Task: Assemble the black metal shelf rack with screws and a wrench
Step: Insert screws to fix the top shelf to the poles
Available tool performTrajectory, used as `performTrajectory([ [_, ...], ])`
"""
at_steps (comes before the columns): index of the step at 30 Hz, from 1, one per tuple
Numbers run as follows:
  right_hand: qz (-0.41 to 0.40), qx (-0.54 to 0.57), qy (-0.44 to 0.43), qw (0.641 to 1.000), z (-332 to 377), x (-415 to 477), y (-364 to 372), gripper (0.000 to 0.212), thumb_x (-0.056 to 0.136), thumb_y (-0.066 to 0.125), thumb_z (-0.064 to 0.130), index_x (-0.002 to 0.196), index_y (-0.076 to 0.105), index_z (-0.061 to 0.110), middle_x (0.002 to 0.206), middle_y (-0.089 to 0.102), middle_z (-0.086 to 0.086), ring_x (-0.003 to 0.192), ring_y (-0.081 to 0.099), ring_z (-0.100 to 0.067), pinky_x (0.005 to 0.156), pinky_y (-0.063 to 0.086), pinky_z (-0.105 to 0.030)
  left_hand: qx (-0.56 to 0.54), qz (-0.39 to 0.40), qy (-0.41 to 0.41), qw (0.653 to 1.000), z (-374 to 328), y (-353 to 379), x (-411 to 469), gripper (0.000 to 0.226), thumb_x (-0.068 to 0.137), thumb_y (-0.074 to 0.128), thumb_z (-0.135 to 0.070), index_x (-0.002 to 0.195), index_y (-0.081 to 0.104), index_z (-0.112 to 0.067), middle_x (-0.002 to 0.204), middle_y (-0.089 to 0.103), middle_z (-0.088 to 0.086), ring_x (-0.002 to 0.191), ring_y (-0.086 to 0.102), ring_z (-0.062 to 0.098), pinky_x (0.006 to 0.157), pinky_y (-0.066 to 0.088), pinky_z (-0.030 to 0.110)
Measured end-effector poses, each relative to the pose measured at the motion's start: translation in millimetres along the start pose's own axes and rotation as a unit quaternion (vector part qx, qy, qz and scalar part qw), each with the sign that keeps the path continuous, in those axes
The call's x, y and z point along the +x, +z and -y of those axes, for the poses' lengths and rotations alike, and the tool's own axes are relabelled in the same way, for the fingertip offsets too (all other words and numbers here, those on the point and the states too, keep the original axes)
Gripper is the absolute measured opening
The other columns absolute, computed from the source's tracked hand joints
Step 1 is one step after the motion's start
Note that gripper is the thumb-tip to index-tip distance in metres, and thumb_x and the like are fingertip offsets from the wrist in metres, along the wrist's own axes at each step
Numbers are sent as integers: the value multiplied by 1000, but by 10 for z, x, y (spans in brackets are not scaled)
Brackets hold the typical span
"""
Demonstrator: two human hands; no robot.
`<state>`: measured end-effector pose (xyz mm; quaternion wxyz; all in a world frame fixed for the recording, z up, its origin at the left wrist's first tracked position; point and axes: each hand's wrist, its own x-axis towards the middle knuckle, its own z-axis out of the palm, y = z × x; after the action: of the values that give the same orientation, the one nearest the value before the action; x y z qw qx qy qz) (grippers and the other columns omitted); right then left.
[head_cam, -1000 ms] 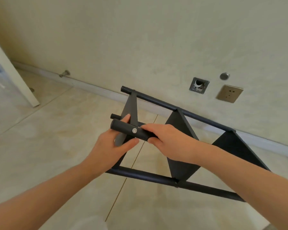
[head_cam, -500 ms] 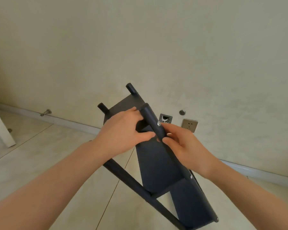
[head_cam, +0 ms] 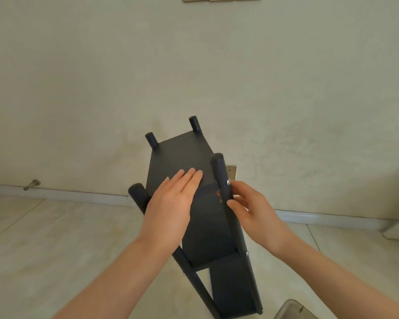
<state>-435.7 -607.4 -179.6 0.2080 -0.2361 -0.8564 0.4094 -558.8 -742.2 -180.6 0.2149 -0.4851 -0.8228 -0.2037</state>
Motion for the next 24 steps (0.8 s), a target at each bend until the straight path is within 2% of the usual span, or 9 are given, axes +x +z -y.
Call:
performTrajectory([
  [2, -18, -9, 7, 1000, -9, -69, -19, 44, 97, 57, 19, 138, 44, 27, 137, 56, 8, 126, 55, -14, 106, 43, -34, 11, -4, -1, 1000, -140, 6, -15, 72, 80, 77, 8, 144, 52, -14, 146, 54, 5, 137, 49, 26, 113, 35, 39],
  [4, -34, 2, 11, 999, -25, -116, -45, 44, 96, 59, 17, 136, 43, 28, 134, 58, 7, 124, 58, -16, 104, 45, -34, 22, -35, 14, 999, -235, 8, -47, 75, 61, 88, 13, 130, 66, -5, 130, 66, 13, 120, 63, 35, 96, 52, 53],
  [6, -35, 22, 18, 999, -39, -133, -67, 41, 97, 58, 15, 134, 44, 27, 133, 59, 5, 121, 59, -18, 103, 46, -34, 39, -63, 21, 997, -291, 15, -84, 74, 53, 90, 14, 122, 70, -2, 122, 70, 17, 111, 67, 39, 86, 55, 57],
  [10, -20, 51, 15, 998, -56, -194, -76, 39, 98, 57, 13, 133, 46, 25, 131, 60, 3, 119, 61, -18, 105, 48, -37, 59, -97, 39, 993, -355, -42, -133, 72, 52, 90, 14, 120, 71, 0, 119, 71, 19, 107, 69, 41, 81, 57, 58],
  [14, -13, 75, -3, 997, -117, -209, -174, 34, 98, 56, 7, 128, 50, 21, 118, 65, 3, 110, 65, -14, 103, 50, -36, 76, -97, 64, 990, -422, -79, -160, 67, 58, 89, 10, 121, 71, -4, 119, 71, 18, 106, 69, 41, 78, 60, 56],
  [20, 15, 81, -25, 996, -204, -159, -316, 32, 98, 53, 1, 126, 51, 15, 113, 68, -3, 108, 67, -14, 103, 49, -45, 94, -62, 51, 992, -652, -160, -157, 68, 54, 96, -6, 119, 74, -8, 115, 74, 14, 101, 72, 35, 70, 61, 42],
  [22, 14, 80, -25, 996, -226, -143, -329, 31, 99, 51, 1, 125, 51, 17, 114, 68, -2, 109, 67, -15, 104, 48, -46, 84, -83, 68, 991, -680, -203, -154, 57, 58, 97, -13, 111, 77, -10, 108, 76, 10, 104, 72, 29, 70, 61, 38],
  [24, 13, 85, -28, 996, -263, -130, -337, 31, 99, 50, -1, 124, 52, 17, 116, 67, -2, 109, 67, -15, 104, 48, -46, 67, -149, 113, 980, -643, -267, -134, 26, 73, 87, -13, 98, 80, -8, 98, 78, 7, 113, 69, 28, 89, 57, 41],
])
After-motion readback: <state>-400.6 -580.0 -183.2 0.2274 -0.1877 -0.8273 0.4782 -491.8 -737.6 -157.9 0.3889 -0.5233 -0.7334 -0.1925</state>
